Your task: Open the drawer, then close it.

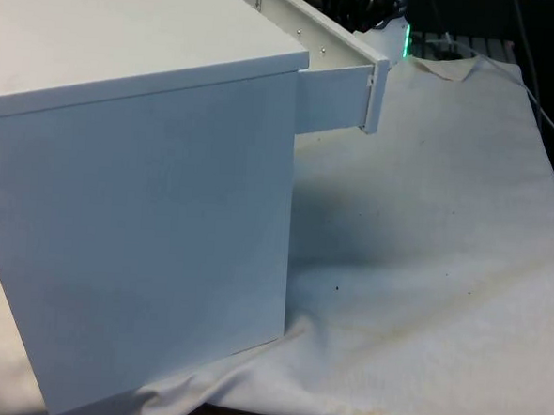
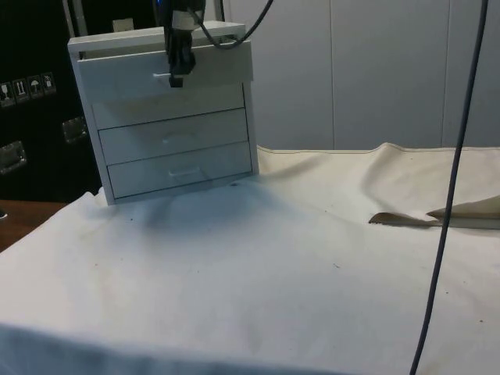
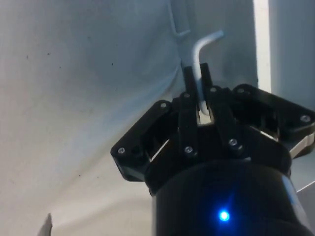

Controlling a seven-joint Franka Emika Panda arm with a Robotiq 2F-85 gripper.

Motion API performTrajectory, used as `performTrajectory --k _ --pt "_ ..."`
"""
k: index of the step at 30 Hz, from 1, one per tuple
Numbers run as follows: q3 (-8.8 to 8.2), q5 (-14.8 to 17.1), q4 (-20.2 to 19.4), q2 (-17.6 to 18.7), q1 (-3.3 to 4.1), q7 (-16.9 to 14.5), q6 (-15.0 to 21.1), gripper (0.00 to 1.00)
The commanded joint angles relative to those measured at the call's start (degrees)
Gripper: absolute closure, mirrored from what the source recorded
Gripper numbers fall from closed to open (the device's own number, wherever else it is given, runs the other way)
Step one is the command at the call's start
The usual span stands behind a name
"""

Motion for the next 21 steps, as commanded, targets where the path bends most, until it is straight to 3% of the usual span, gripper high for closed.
performTrajectory --k 1,3,4,6,11,12,13,14,20,21 --pt "0.23 -1.3 -0.5 -0.6 0.57 1.6 0.6 1.0" --pt "0.63 -2.2 -0.9 -1.0 0.57 2.5 0.5 1.0" --pt "0.57 -1.4 -0.7 -0.7 0.06 1.5 0.0 1.0" --pt "1.15 -3.4 -1.4 -1.6 0.57 3.8 0.4 1.0" --pt "2.18 -5.6 -2.3 -2.6 0.57 6.2 0.3 1.0" --pt "2.06 -4.8 -2.3 -2.2 0.06 5.3 0.0 1.0" --pt "2.23 -5.1 -2.5 -2.4 0.06 5.7 0.0 1.0" --pt "2.46 -6.2 -2.8 -2.8 0.52 7.0 0.4 1.0" --pt "3.32 -8.9 -4.6 -3.9 0.34 9.9 0.9 1.0" --pt "3.27 -7.6 -4.1 -3.5 0.06 8.6 0.1 1.0"
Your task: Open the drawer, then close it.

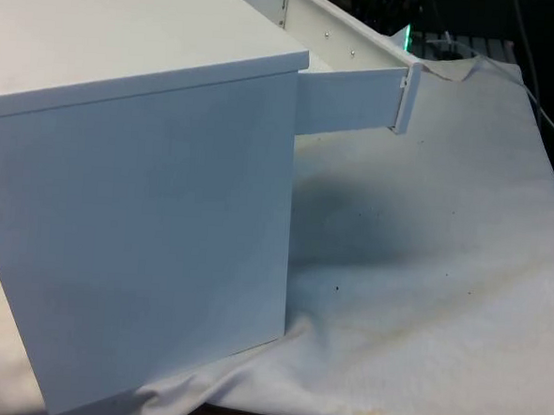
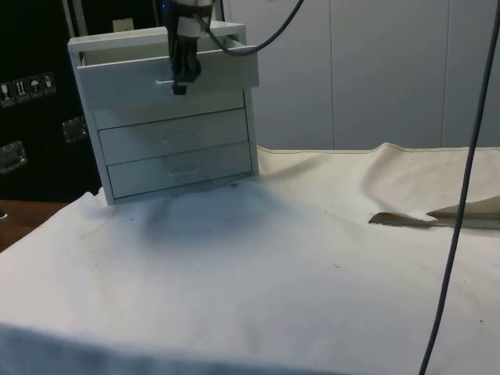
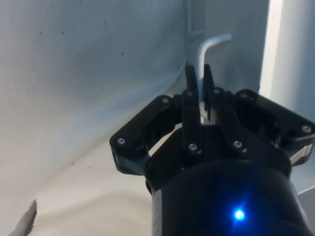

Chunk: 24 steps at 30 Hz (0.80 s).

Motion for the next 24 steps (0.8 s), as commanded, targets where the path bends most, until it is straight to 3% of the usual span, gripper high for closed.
performTrajectory --k 1,9,10,11,15,18,19,20,24 --pt "0.17 -1.8 -0.7 -0.6 0.23 1.7 1.0 1.0" --pt "0.86 -4.3 -3.2 -2.5 0.11 3.7 1.7 1.0" --pt "0.86 -2.9 -3.0 -2.0 0.06 2.7 1.3 1.0" --pt "0.97 -4.4 -3.4 -2.7 0.11 3.7 1.7 1.0" --pt "1.6 -4.5 -4.1 -3.4 0.11 3.8 1.6 1.0" --pt "2.12 -4.4 -4.6 -3.8 0.06 3.9 1.5 1.0" --pt "2.12 -3.1 -4.7 -3.6 0.06 3.0 1.3 1.0" --pt "2.18 -4.4 -4.6 -3.8 0.0 4.0 1.5 1.0" --pt "3.09 -4.5 -4.7 -4.0 0.34 5.3 0.9 1.0"
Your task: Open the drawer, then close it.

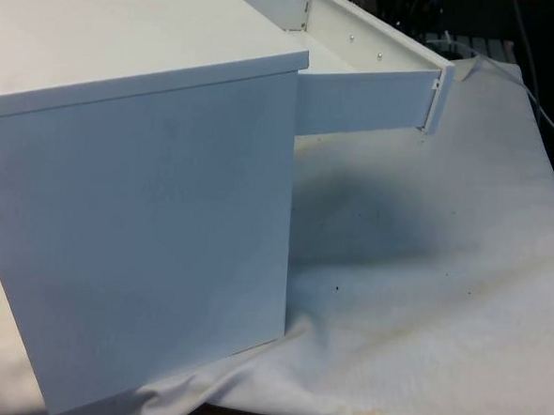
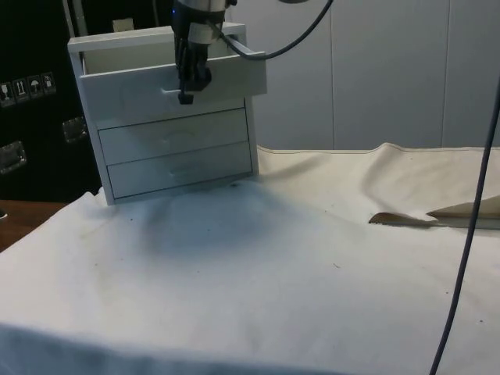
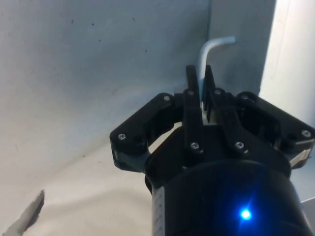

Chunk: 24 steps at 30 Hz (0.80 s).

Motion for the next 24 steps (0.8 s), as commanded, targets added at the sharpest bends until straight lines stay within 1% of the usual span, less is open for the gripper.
performTrajectory --k 1,3,4,5,7,8,11,12,13,17,18,19,20,21,24 --pt "0.46 -1.5 0.0 -0.5 0.29 1.6 -0.4 1.0" --pt "0.86 -2.3 -0.3 -0.7 0.46 2.7 -0.6 1.0" --pt "0.4 -1.6 0.0 -0.1 0.0 1.7 -0.2 1.0" --pt "1.15 -3.2 -0.5 -0.9 0.57 3.8 -0.8 1.0" --pt "1.32 -3.6 -0.6 -1.0 0.69 4.3 -0.9 1.0" --pt "1.55 -4.2 -0.7 -1.1 0.74 5.1 -1.0 1.0" --pt "1.83 -5.0 -0.9 -1.3 0.86 6.2 -1.1 1.0" --pt "0.86 -4.0 -0.2 -0.2 0.0 4.2 -0.2 1.0" --pt "1.89 -5.3 -0.9 -1.3 0.86 6.4 -1.1 1.0" --pt "2.01 -6.6 -1.3 -1.5 0.69 7.6 -0.8 0.99" --pt "2.18 -7.1 -1.4 -1.7 0.63 8.1 -0.7 0.93" --pt "2.23 -7.3 -1.4 -1.7 0.52 8.3 -0.6 0.88" --pt "1.6 -6.1 -0.5 -0.5 0.0 6.6 -0.2 0.83" --pt "2.29 -7.5 -1.5 -1.7 0.46 8.5 -0.6 0.83" --pt "2.86 -7.6 -1.8 -1.9 0.11 8.7 -0.3 0.68"
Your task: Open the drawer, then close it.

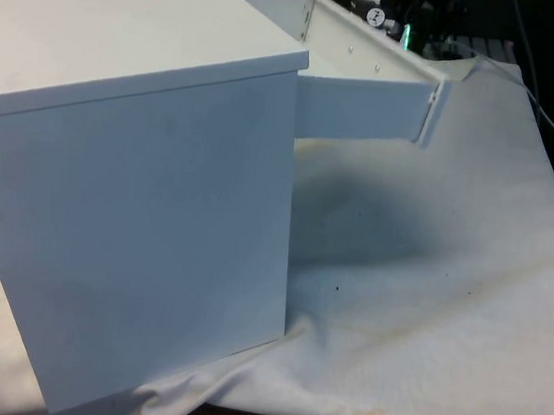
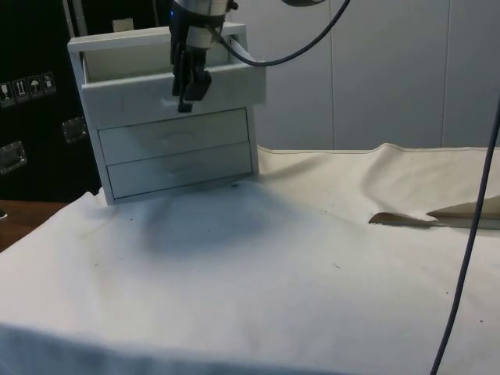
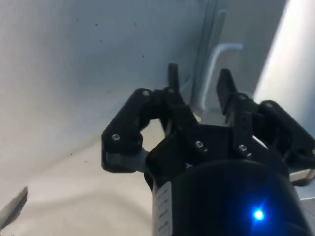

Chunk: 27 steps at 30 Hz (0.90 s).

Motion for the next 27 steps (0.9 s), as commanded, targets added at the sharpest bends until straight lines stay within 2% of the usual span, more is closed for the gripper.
performTrajectory --k 1,2,3,5,6,7,8,10,11,14,15,23,24,25,27 --pt "0.23 -1.4 -0.9 -1.3 -0.11 1.0 -0.2 0.6" --pt "0.34 -1.4 -1.0 -1.4 -0.17 1.1 -0.2 0.54" --pt "0.4 -1.4 -1.3 -1.7 -0.23 1.1 -0.2 0.44" --pt "0.4 -1.5 -1.6 -2.1 -0.23 1.1 -0.2 0.33" --pt "0.4 -1.6 -1.7 -2.2 -0.23 1.1 -0.2 0.28" --pt "0.34 -0.3 -1.9 -2.1 -0.06 0.3 -0.1 0.23" --pt "0.4 -1.7 -1.8 -2.3 -0.23 1.1 -0.2 0.23" --pt "0.34 -1.7 -1.8 -2.4 -0.34 1.1 -0.1 0.12" --pt "0.74 -1.4 -1.9 -2.1 0.06 1.7 -0.2 0.02" --pt "1.6 -1.2 -2.3 -1.7 0.11 2.5 -0.1 0.0" --pt "1.66 -0.5 -2.5 -1.9 0.0 1.7 -0.1 0.0" --pt "3.38 -1.7 -2.3 1.3 -0.06 5.6 1.0 0.0" --pt "3.38 -0.5 -2.6 0.9 0.0 4.5 0.5 0.0" --pt "3.44 -1.8 -2.2 1.6 -0.11 5.8 1.1 0.0" --pt "3.32 -2.2 -2.2 2.6 -0.23 5.9 1.6 0.0"
